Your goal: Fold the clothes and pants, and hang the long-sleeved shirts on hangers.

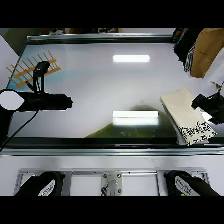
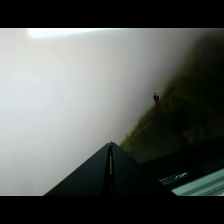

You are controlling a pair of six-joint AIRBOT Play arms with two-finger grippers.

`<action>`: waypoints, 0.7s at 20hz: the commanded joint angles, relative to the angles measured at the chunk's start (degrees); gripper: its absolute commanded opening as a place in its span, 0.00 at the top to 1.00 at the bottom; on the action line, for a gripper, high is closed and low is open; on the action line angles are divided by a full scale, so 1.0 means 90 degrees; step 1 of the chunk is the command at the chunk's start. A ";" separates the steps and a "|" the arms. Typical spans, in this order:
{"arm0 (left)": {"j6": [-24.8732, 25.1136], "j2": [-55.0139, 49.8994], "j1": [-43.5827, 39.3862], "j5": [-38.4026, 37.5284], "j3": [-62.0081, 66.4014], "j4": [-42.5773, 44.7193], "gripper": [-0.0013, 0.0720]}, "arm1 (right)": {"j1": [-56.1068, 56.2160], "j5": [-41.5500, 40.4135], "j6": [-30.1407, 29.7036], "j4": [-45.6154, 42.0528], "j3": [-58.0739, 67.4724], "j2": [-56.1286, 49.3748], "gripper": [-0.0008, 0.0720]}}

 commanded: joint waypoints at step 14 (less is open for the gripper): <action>-0.0005 -0.0002 -0.0005 0.0107 0.0000 -0.0019 0.97 | 0.3002 -0.2773 -0.2582 0.2108 -0.0005 0.1001 0.97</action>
